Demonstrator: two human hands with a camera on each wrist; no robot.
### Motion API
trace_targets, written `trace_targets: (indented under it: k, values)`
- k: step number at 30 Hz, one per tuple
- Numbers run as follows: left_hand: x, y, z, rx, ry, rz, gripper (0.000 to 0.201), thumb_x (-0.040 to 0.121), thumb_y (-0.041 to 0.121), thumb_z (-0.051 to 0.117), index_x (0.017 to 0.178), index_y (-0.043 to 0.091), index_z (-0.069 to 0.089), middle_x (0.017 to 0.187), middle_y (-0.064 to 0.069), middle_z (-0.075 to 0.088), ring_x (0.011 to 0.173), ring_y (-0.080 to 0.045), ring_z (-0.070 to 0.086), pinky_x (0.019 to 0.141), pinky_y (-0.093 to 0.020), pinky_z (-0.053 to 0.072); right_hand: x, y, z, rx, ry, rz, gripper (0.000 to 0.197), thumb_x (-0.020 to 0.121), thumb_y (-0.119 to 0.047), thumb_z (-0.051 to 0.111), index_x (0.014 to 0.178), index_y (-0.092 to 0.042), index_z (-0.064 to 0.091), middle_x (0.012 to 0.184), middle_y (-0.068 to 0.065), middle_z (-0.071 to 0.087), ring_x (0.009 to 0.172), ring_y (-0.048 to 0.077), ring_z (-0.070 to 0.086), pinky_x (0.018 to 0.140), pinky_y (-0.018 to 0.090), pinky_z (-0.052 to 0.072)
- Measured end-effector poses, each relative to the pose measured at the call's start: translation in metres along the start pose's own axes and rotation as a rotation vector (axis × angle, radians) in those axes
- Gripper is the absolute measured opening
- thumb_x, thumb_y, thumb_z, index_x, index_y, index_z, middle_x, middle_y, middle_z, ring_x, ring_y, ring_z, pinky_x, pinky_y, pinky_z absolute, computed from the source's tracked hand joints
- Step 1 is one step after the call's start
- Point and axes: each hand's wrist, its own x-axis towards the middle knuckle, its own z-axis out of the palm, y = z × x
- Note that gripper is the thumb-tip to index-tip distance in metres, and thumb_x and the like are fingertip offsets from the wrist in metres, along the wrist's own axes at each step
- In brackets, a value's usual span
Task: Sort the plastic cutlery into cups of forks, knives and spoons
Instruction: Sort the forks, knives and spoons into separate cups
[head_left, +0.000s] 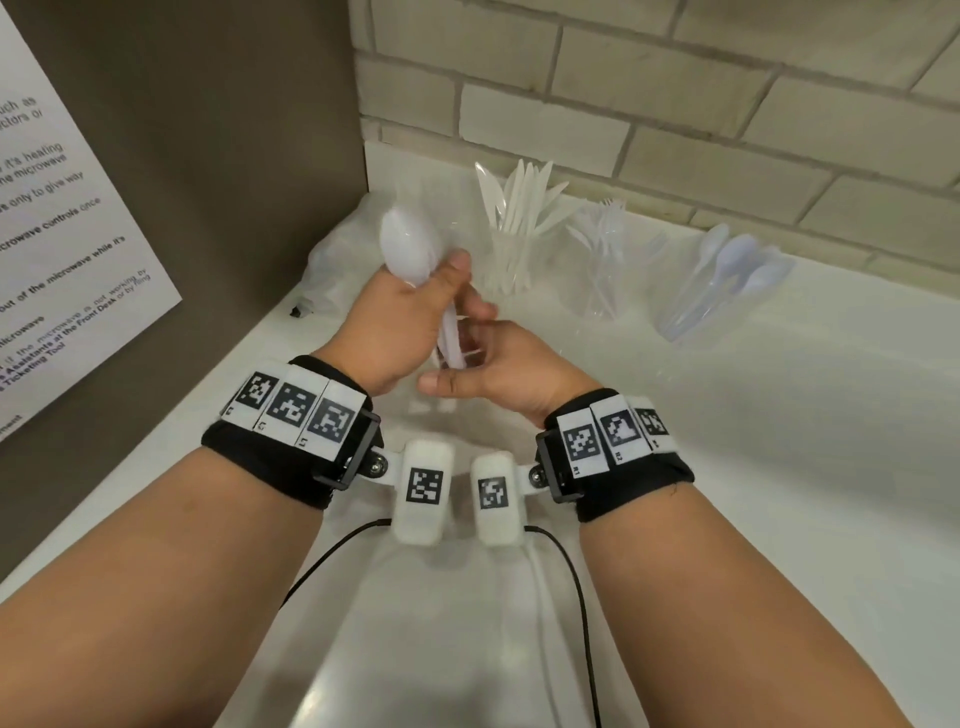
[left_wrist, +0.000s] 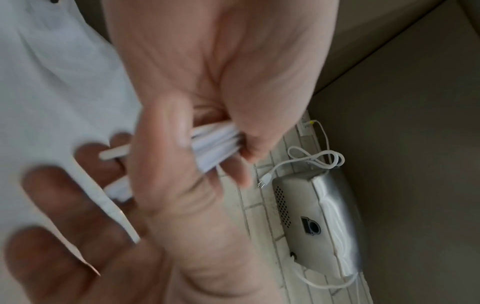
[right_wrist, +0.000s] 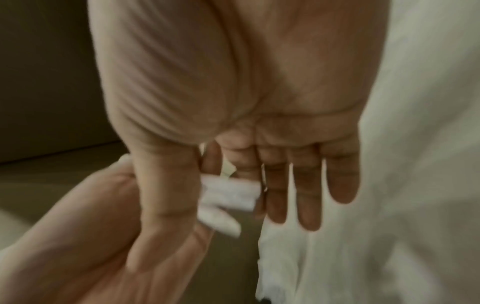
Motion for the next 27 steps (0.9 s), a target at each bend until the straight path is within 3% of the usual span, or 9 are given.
trace_targets:
  k: [2, 4, 7, 10, 13, 16, 21, 25, 27]
  values:
    - [0.006, -0.005, -0.005, 0.122, 0.158, 0.055, 0.028, 0.098, 0.029, 0.049, 0.077, 0.011, 0.052, 0.059, 0.000, 0.053, 0.054, -0.015, 0.058, 0.059, -0.030, 0.052, -0.003, -0.008, -0.014, -0.032, 0.173, 0.020, 0.053, 0.071, -0.030, 0.082, 0.117, -0.016, 0.060, 0.108, -0.002, 0.063, 0.098, 0.011, 0.061, 0.086, 0.023, 0.049]
    - [0.010, -0.013, -0.011, 0.376, 0.237, 0.064, 0.021, 0.097, 0.033, 0.049, 0.092, 0.012, 0.049, 0.066, 0.000, 0.052, 0.055, -0.016, 0.055, 0.051, -0.024, 0.046, -0.006, -0.019, -0.025, 0.055, 0.368, -0.046, 0.035, 0.073, -0.035, 0.080, 0.101, -0.020, 0.065, 0.095, -0.004, 0.062, 0.085, 0.009, 0.060, 0.075, 0.021, 0.047]
    - [0.011, -0.024, -0.015, 0.698, 0.202, 0.105, 0.029, 0.097, 0.025, 0.049, 0.117, 0.006, 0.042, 0.083, -0.010, 0.059, 0.065, -0.028, 0.058, 0.058, -0.031, 0.046, -0.007, -0.041, -0.029, 0.091, 0.527, -0.149, 0.021, 0.079, -0.040, 0.074, 0.077, -0.023, 0.063, 0.073, -0.008, 0.058, 0.067, 0.009, 0.054, 0.066, 0.022, 0.046]
    - [0.010, -0.030, -0.012, 0.856, 0.170, 0.169, 0.029, 0.096, 0.014, 0.049, 0.117, 0.000, 0.038, 0.081, -0.013, 0.055, 0.067, -0.028, 0.053, 0.054, -0.031, 0.033, -0.002, -0.053, -0.025, 0.017, 0.547, -0.191, 0.024, 0.078, -0.044, 0.074, 0.076, -0.022, 0.064, 0.066, -0.011, 0.057, 0.064, 0.007, 0.054, 0.065, 0.023, 0.048]
    - [0.011, -0.029, -0.008, 0.912, 0.146, 0.194, 0.024, 0.094, 0.012, 0.050, 0.113, 0.001, 0.038, 0.080, -0.009, 0.051, 0.065, -0.026, 0.047, 0.049, -0.031, 0.024, 0.006, -0.053, -0.022, -0.071, 0.597, -0.182, 0.024, 0.077, -0.044, 0.074, 0.076, -0.022, 0.065, 0.071, -0.008, 0.064, 0.070, 0.009, 0.061, 0.072, 0.026, 0.053]
    - [0.010, -0.029, -0.005, 0.936, 0.085, 0.199, 0.023, 0.092, 0.012, 0.050, 0.110, 0.004, 0.039, 0.084, -0.007, 0.050, 0.069, -0.026, 0.047, 0.057, -0.031, 0.028, 0.011, -0.051, -0.022, -0.116, 0.652, -0.195, 0.019, 0.083, -0.033, 0.070, 0.070, -0.023, 0.060, 0.064, -0.009, 0.060, 0.063, 0.008, 0.056, 0.071, 0.027, 0.051]
    - [0.010, -0.030, -0.007, 0.974, 0.010, 0.173, 0.023, 0.094, 0.016, 0.049, 0.113, 0.004, 0.042, 0.082, -0.010, 0.052, 0.069, -0.029, 0.049, 0.059, -0.035, 0.038, 0.015, -0.056, -0.033, -0.057, 0.689, -0.216, 0.019, 0.087, -0.023, 0.066, 0.069, -0.021, 0.060, 0.057, -0.011, 0.053, 0.053, 0.006, 0.049, 0.061, 0.022, 0.045]
    - [0.013, -0.038, -0.021, 0.914, 0.020, 0.139, 0.022, 0.096, 0.018, 0.049, 0.111, 0.003, 0.044, 0.086, -0.015, 0.058, 0.071, -0.030, 0.053, 0.061, -0.032, 0.037, 0.021, -0.077, -0.075, 0.145, 0.874, -0.299, 0.020, 0.092, -0.018, 0.058, 0.073, -0.018, 0.053, 0.063, 0.001, 0.059, 0.045, 0.016, 0.056, 0.045, 0.025, 0.044]
    - [0.017, -0.042, -0.027, 0.804, 0.050, 0.080, 0.023, 0.096, 0.023, 0.051, 0.108, 0.004, 0.047, 0.088, -0.013, 0.061, 0.076, -0.029, 0.057, 0.066, -0.033, 0.042, 0.025, -0.086, -0.096, 0.166, 0.984, -0.378, 0.017, 0.096, -0.019, 0.052, 0.079, -0.018, 0.049, 0.064, 0.001, 0.061, 0.047, 0.015, 0.064, 0.046, 0.028, 0.051]
